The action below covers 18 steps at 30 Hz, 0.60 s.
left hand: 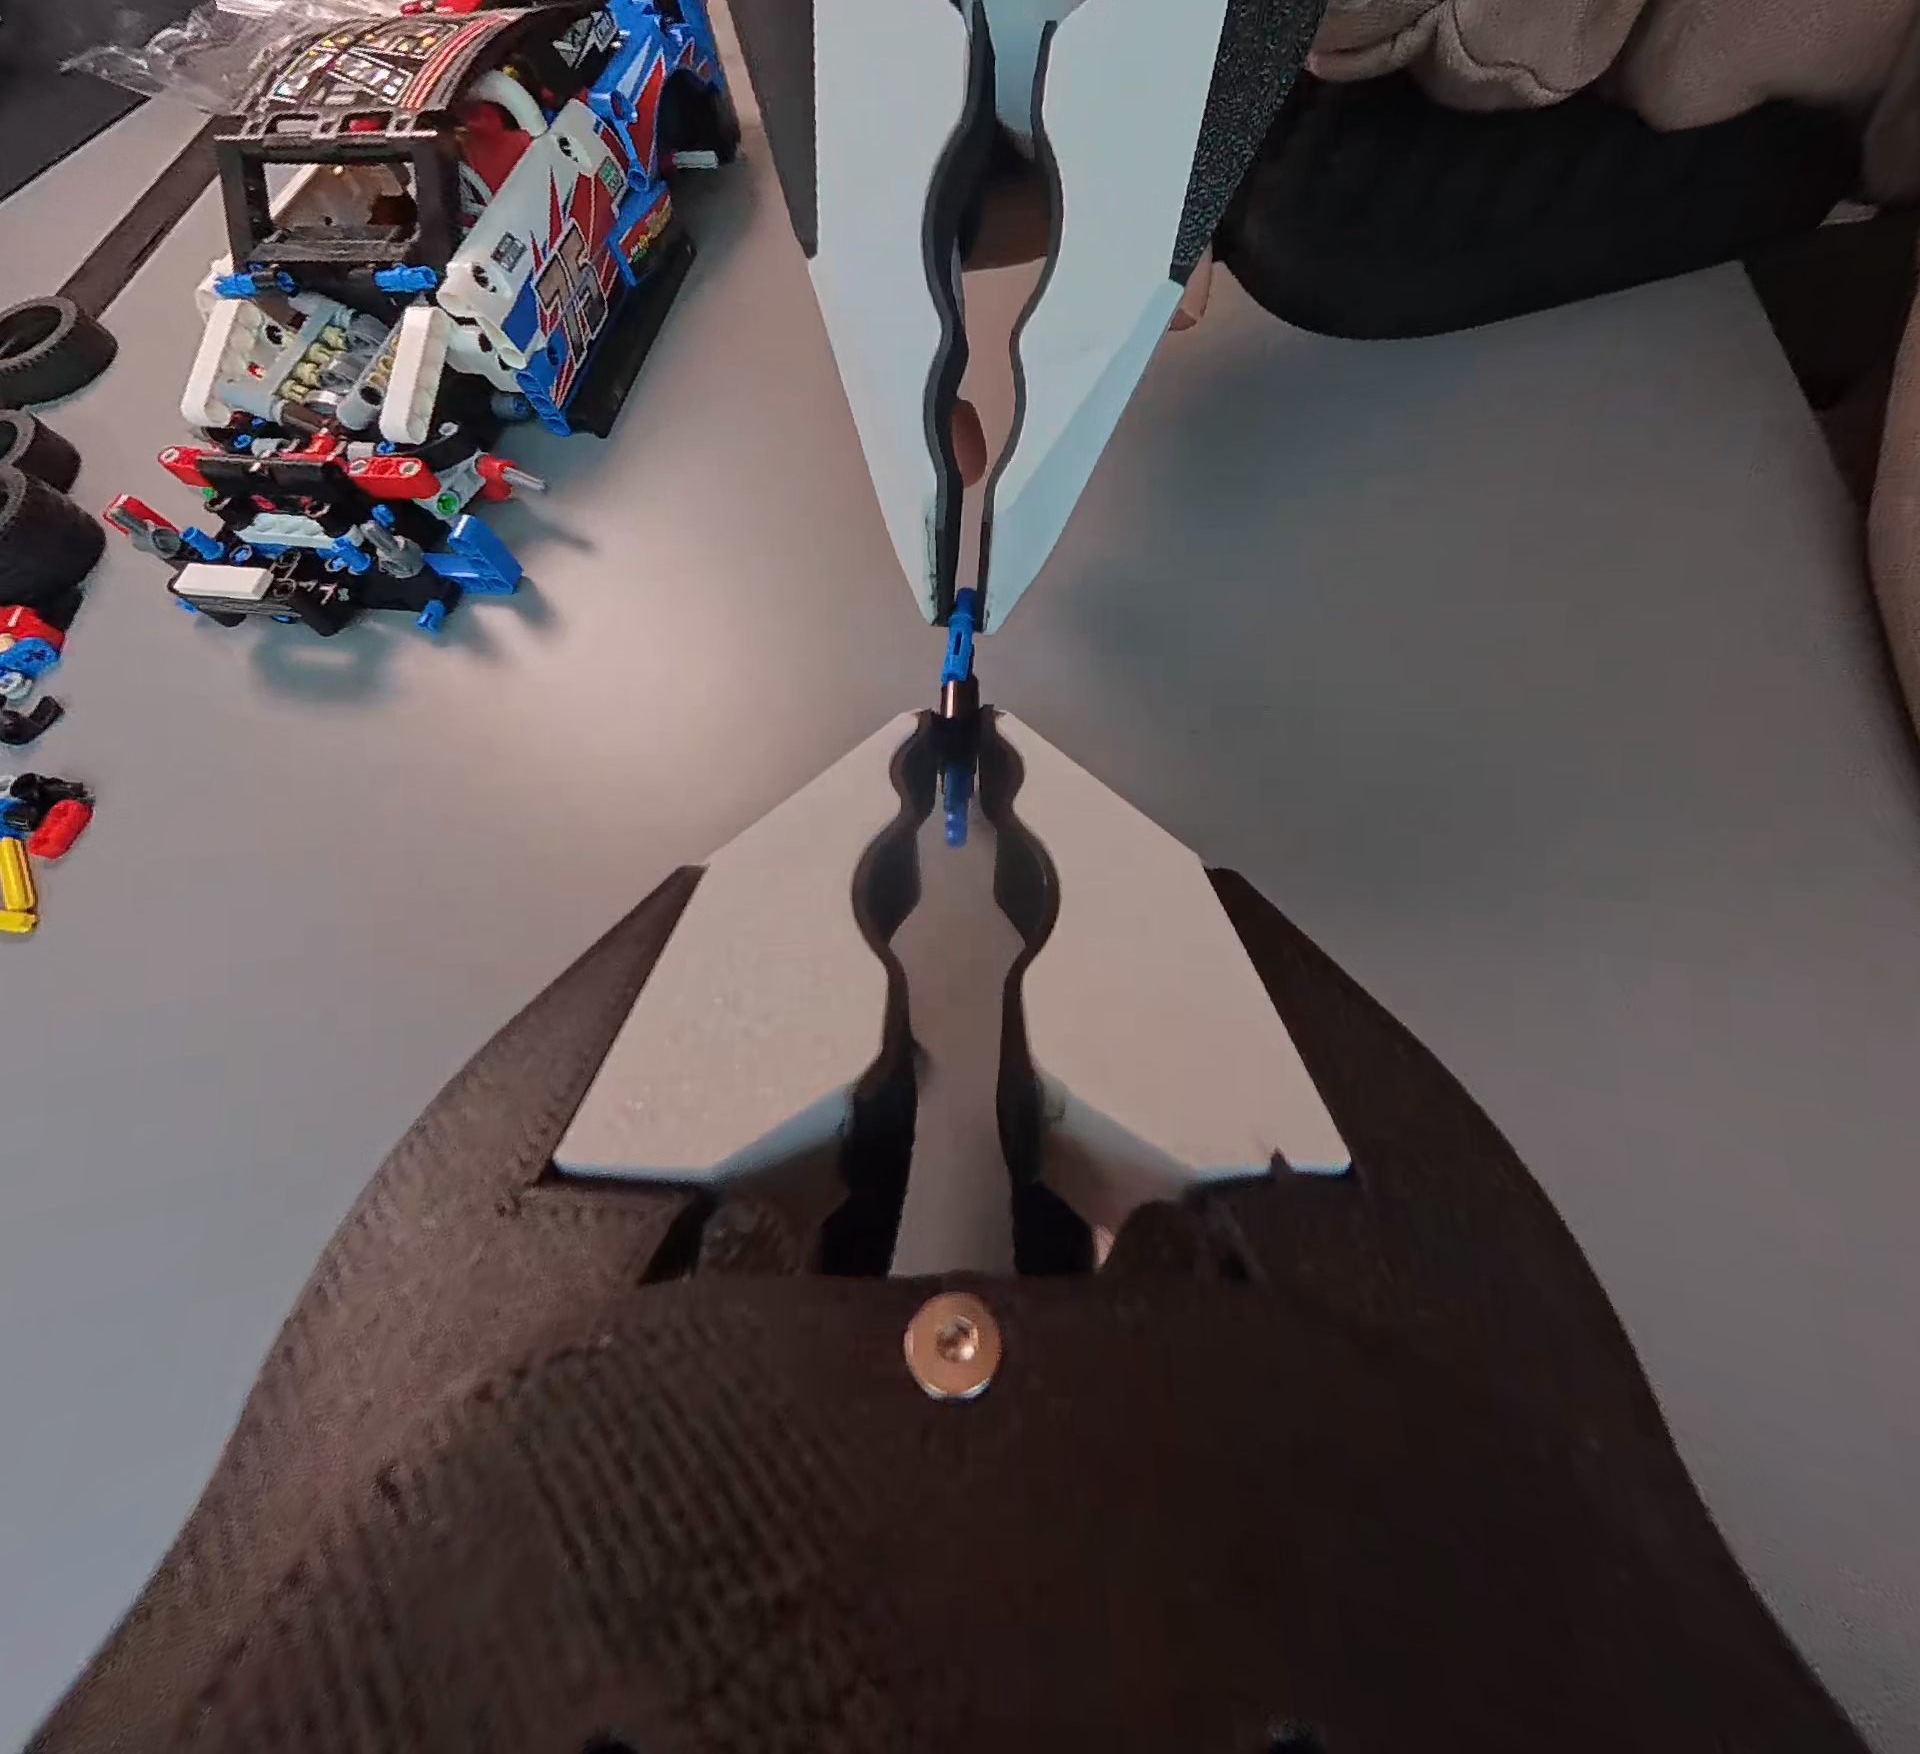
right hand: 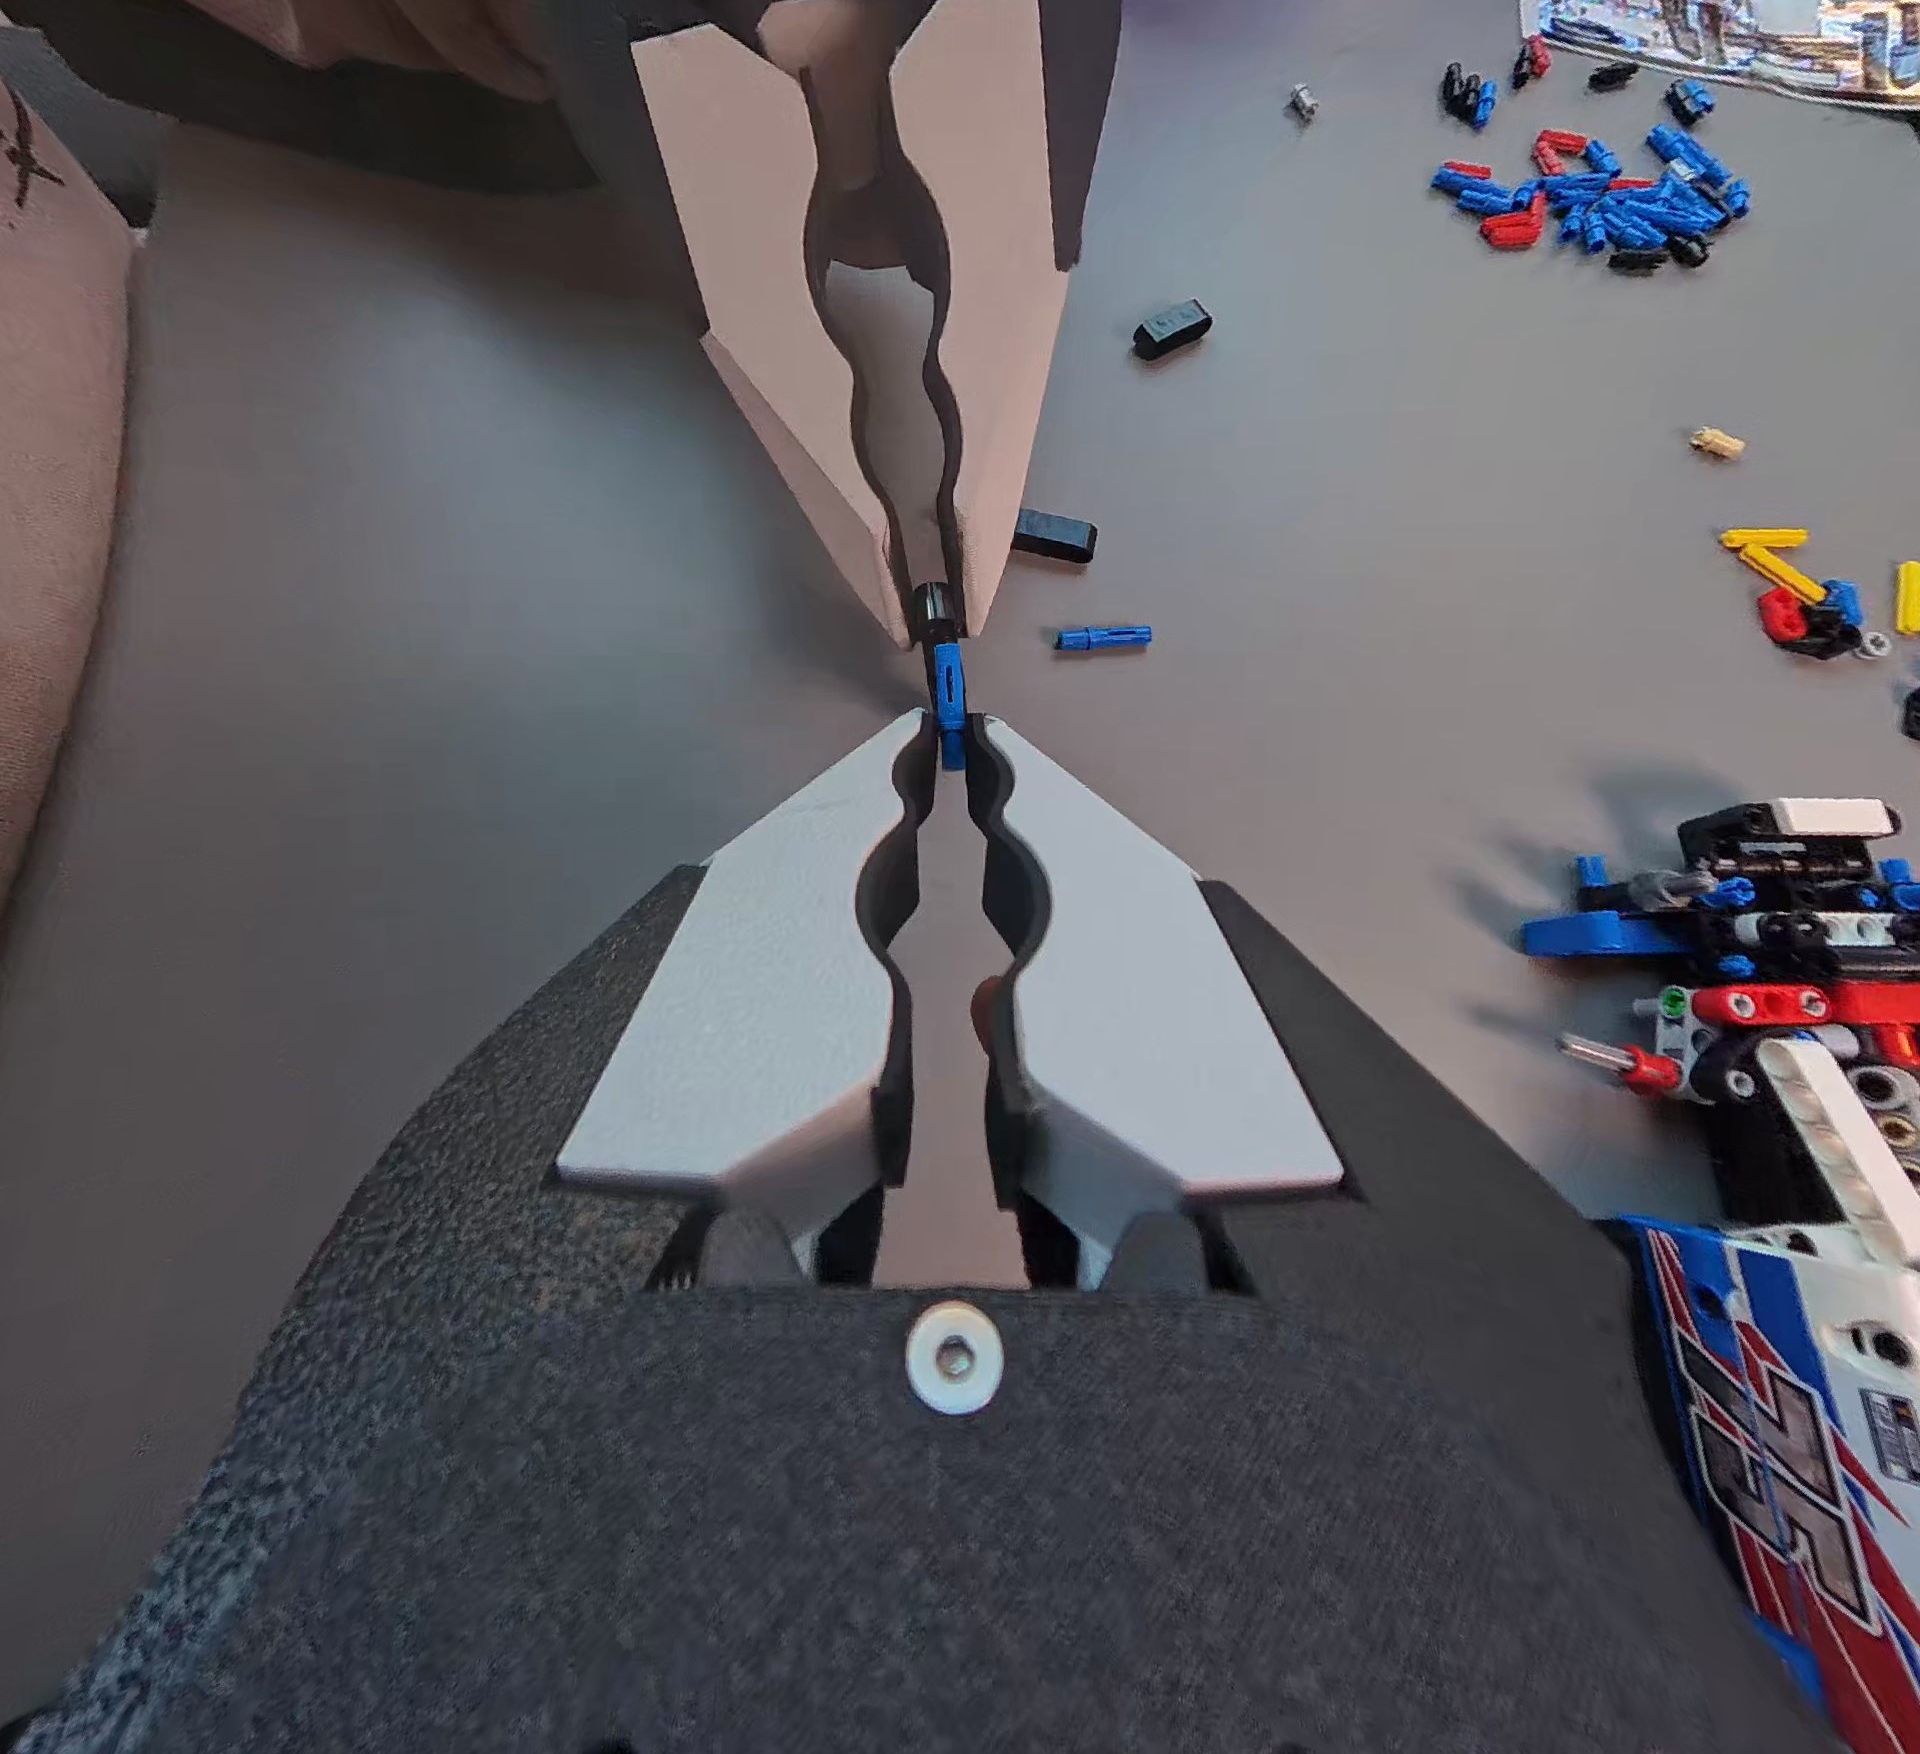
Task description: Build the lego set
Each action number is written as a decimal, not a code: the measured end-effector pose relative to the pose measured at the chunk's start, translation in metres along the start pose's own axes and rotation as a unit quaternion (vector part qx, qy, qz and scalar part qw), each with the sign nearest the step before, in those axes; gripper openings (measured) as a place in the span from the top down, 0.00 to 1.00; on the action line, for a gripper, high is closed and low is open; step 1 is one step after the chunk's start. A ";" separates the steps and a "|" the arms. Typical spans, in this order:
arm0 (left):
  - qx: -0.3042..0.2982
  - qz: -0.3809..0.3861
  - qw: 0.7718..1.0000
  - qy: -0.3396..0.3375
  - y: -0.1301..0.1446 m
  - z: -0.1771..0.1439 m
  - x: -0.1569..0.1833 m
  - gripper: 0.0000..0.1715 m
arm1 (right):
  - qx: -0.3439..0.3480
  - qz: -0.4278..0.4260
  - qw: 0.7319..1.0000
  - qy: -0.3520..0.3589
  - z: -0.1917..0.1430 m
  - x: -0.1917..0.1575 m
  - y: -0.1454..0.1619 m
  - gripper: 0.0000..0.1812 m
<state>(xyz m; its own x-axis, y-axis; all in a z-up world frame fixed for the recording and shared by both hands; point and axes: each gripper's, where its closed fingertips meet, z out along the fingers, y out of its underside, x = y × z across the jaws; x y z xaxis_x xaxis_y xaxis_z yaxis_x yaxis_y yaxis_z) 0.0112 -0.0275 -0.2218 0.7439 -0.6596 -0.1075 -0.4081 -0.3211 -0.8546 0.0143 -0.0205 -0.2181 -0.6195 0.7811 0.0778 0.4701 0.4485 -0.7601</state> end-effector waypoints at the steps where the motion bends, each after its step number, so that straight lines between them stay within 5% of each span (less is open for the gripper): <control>1: -0.006 0.005 1.000 0.000 0.001 0.001 0.001 0.97 | -0.004 -0.003 1.000 -0.001 0.001 -0.001 0.001 0.99; 18: -0.064 0.041 0.997 -0.023 0.005 0.005 0.008 0.97 | -0.025 -0.071 0.997 0.024 0.003 -0.010 0.001 0.99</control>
<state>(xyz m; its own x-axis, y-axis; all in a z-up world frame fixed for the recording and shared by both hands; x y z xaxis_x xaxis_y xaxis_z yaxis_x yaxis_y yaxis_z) 0.0178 -0.0304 -0.2293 0.7278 -0.6557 -0.2008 -0.5306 -0.3529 -0.7707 0.0190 -0.0290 -0.2213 -0.6521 0.7274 0.2139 0.4114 0.5764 -0.7061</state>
